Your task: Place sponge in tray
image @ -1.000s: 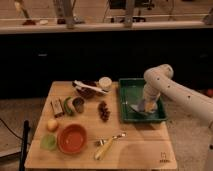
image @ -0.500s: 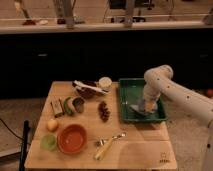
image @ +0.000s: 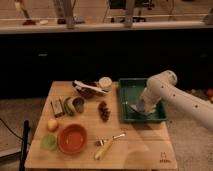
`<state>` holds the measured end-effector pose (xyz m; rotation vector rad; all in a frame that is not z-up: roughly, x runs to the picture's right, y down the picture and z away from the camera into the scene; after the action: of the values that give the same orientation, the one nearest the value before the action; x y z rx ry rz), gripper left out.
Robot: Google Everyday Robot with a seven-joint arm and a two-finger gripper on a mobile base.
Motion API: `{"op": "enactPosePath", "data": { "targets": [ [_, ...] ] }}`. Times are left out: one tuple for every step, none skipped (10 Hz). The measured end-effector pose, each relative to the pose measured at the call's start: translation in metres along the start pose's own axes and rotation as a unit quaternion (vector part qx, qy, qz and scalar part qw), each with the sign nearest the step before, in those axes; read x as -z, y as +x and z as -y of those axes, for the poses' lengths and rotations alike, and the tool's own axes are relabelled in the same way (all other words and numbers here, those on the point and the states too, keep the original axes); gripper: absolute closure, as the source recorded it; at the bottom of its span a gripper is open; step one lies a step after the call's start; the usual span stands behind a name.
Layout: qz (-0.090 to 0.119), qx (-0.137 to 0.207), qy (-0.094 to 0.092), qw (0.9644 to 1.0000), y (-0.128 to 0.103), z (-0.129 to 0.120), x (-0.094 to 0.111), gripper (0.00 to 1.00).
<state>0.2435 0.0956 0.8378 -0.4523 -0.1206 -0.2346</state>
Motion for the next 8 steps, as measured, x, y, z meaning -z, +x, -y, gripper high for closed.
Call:
{"op": "enactPosePath", "data": {
  "targets": [
    [0.001,0.009,0.001,1.0,0.0,0.001,0.0,1.0],
    [0.002,0.022,0.0,0.9998,-0.002,0.003,0.0,1.0],
    [0.002,0.035,0.0,0.9994,-0.005,0.006,0.0,1.0],
    [0.002,0.047,-0.002,0.9989,-0.008,0.01,-0.001,1.0],
    [-0.002,0.062,-0.004,0.9981,-0.008,0.014,-0.002,1.0],
    [-0.002,0.072,-0.006,0.9974,-0.009,0.016,-0.002,1.0],
    [-0.005,0.092,-0.007,0.9957,-0.009,0.018,-0.003,1.0],
    [-0.006,0.105,-0.008,0.9944,-0.008,0.018,-0.004,1.0]
  ]
}}
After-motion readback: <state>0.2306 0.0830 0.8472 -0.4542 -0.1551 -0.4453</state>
